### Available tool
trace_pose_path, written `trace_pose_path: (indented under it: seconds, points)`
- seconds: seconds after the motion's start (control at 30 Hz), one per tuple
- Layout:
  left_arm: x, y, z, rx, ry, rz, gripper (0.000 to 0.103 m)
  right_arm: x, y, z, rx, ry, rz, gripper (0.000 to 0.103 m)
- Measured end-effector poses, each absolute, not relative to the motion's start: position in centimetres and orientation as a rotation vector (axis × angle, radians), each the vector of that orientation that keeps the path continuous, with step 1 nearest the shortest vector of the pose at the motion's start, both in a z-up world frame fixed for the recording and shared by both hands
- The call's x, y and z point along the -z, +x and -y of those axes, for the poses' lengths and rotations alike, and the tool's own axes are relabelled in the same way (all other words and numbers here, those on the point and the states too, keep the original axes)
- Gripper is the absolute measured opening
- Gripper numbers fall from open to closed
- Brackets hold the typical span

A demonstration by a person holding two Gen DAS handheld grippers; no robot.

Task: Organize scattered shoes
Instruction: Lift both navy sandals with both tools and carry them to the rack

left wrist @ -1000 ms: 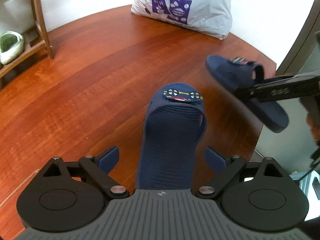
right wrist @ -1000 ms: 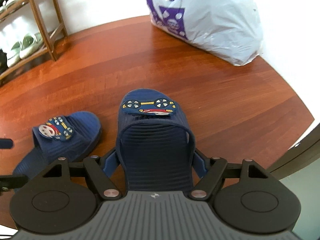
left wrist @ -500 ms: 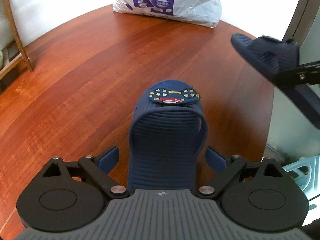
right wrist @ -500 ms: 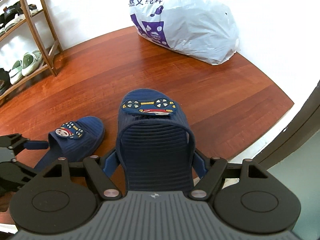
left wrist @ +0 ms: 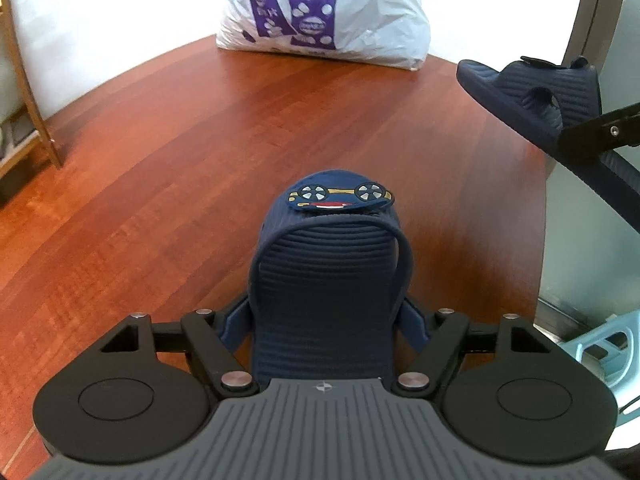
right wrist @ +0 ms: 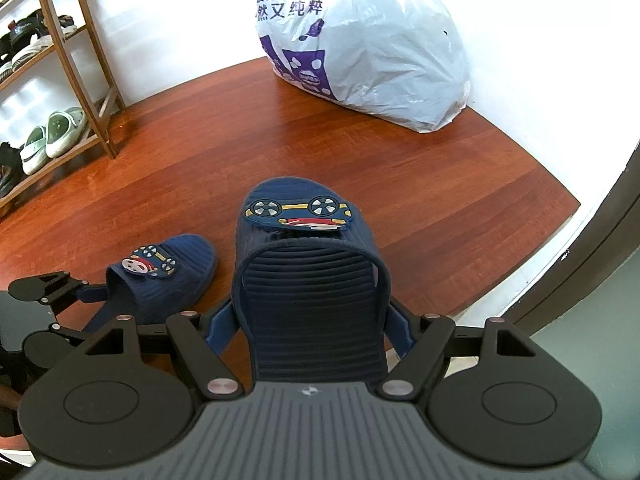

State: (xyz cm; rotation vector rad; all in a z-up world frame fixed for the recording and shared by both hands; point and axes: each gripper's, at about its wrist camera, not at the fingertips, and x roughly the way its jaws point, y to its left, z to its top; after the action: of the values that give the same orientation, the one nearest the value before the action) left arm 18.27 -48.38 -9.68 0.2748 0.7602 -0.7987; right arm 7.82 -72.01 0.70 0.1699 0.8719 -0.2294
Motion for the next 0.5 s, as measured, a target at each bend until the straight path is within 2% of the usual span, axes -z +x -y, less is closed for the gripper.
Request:
trace_pose_path:
  seconds: [0.5]
  points:
    - [4.7,19.3,43.4,0.657,0.151,-0.739,0.076,-2.1,12.0,67.2,0.143,0.173,-0.88,0.08]
